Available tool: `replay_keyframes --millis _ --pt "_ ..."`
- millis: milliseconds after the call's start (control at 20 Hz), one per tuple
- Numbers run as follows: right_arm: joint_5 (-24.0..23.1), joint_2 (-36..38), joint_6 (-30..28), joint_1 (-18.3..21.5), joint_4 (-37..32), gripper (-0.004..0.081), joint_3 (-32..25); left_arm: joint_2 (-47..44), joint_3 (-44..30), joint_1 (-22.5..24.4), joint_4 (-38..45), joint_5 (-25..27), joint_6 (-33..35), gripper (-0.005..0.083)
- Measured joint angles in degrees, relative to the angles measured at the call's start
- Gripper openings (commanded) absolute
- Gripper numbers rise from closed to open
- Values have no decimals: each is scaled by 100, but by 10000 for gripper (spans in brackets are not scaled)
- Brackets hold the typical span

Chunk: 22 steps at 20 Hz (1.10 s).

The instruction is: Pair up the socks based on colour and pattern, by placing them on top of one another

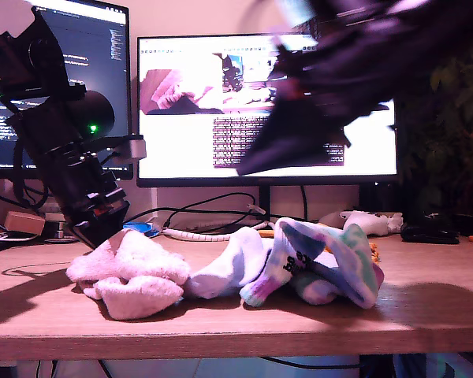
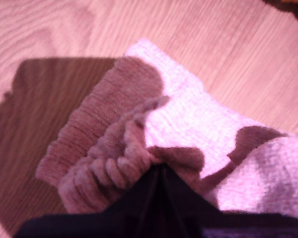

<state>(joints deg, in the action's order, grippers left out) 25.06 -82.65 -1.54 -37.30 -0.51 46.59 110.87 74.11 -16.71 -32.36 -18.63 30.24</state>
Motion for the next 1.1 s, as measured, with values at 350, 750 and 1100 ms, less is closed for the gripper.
replay_keyframes --millis 350,750,1100 --pt "-17 -1733 -136 -278 -284 -11 1325 0 7 26 -533 -496 -35 -23" --pt "140 -2524 -284 -680 -256 -11 1375 28 4 55 -457 -789 -315 -23" --pt "-181 -2527 -407 -1169 291 -11 1419 28 4 66 -267 -789 -612 -23"
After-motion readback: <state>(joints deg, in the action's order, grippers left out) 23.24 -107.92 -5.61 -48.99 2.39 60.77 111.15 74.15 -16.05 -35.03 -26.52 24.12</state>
